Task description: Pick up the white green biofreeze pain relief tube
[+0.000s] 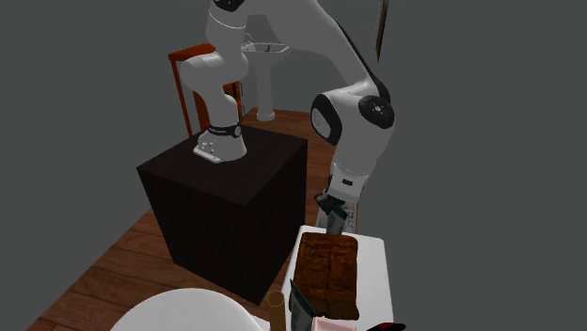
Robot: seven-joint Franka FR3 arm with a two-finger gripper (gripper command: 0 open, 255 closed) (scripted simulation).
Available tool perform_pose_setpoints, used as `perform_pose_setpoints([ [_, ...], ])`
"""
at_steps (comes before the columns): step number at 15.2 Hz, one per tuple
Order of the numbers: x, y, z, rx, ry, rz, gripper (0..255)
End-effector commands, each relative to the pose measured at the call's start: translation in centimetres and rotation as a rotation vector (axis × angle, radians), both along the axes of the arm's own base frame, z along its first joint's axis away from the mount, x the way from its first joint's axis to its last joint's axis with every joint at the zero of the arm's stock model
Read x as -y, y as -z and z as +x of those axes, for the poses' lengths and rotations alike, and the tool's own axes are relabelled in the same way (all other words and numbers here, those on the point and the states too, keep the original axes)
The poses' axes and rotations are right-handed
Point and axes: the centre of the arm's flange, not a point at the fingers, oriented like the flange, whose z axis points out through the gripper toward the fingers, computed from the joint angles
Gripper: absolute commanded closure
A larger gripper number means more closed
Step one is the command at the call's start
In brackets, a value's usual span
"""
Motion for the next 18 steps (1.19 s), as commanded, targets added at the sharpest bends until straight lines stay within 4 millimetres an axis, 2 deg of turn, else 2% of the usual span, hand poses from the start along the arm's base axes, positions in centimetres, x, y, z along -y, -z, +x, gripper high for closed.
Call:
perform_pose_setpoints([
  [1,0.1,0.1,-0.1,-0.001,0.000,0.000,255],
  [16,0.1,-7.9,-0.1,-0.001,0.000,0.000,255],
  [18,0.1,-7.9,-0.1,-0.001,0.000,0.000,255],
])
